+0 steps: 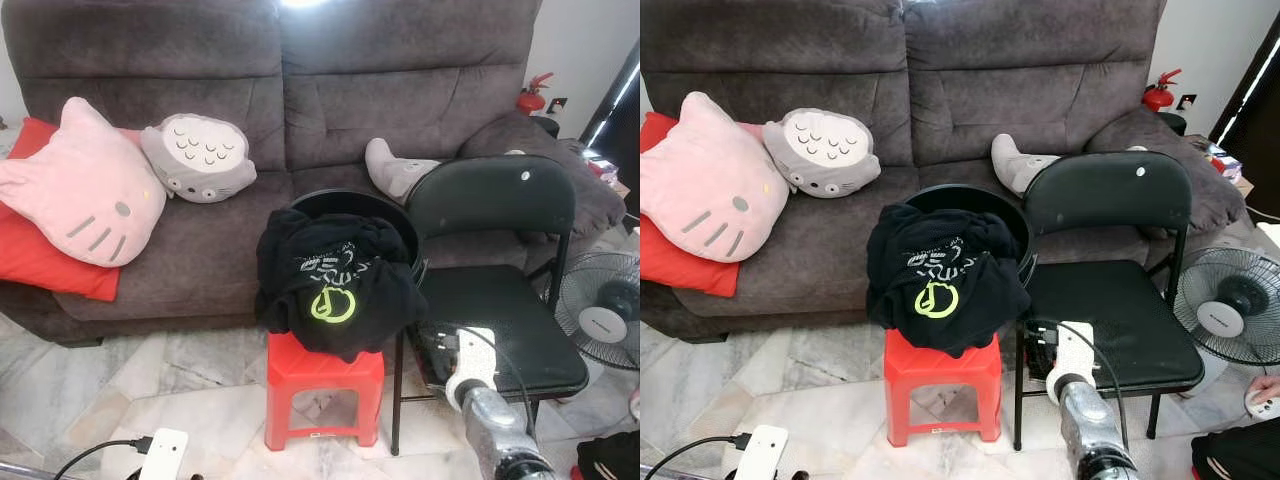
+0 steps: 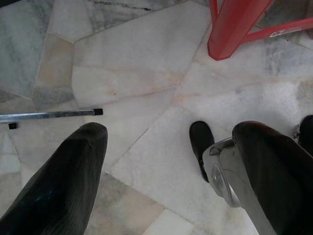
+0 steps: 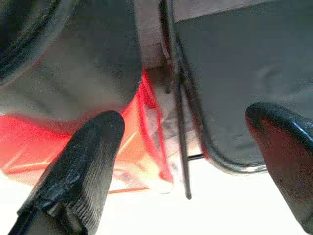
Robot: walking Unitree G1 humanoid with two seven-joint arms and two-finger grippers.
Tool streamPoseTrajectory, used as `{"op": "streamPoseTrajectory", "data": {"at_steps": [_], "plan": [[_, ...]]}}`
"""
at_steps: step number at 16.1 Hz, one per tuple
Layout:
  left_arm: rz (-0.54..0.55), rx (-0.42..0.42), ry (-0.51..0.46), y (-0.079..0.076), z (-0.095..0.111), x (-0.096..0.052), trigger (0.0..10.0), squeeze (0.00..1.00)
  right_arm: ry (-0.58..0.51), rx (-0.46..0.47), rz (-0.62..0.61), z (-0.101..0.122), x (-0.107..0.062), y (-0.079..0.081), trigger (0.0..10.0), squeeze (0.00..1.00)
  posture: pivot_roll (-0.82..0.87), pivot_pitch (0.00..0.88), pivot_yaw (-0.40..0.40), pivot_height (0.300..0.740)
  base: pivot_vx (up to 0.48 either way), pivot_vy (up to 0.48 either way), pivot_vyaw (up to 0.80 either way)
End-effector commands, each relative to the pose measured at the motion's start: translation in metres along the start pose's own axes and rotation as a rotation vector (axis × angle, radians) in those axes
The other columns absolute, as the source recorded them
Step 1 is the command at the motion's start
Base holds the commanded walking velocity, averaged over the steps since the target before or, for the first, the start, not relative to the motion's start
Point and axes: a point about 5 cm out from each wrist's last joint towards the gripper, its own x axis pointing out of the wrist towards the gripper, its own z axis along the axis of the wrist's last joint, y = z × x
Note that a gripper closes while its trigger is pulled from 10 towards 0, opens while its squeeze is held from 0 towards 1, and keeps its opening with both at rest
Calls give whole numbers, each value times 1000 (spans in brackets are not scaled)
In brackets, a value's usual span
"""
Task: Hang hanger
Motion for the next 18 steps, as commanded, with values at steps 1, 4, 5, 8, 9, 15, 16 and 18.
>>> {"op": "streamPoseTrajectory", "data": {"at_steps": [1,4,5,8,9,15,16,18], "plan": [[11,8,3,4,0,0,10000,0,20,28,20,-1,1,4,10000,0,7,0,-10,740,0,0,0],[14,8,3,4,0,0,10000,0,65,-26,32,2,4,4,10000,0,12,0,-9,740,0,0,0],[14,10,4,4,1,0,10000,0,73,-87,38,6,5,4,10000,0,11,0,-7,740,0,0,0],[14,15,2,5,2,1,10000,0,95,-213,35,16,9,3,10000,0,11,0,-5,740,0,0,0],[14,17,1,5,3,1,10000,0,71,-341,61,26,11,7,10000,0,11,0,-4,740,0,0,0],[11,29,0,5,6,2,10000,0,-39,-416,-4,51,16,10,10000,0,-15,0,8,740,0,0,0],[10,33,0,5,6,2,10000,0,-73,-392,-1,53,16,14,10000,0,-13,0,9,740,0,0,0],[13,35,1,5,6,2,10000,0,-101,-379,71,42,13,32,10000,0,-11,0,9,740,0,0,0]]}}
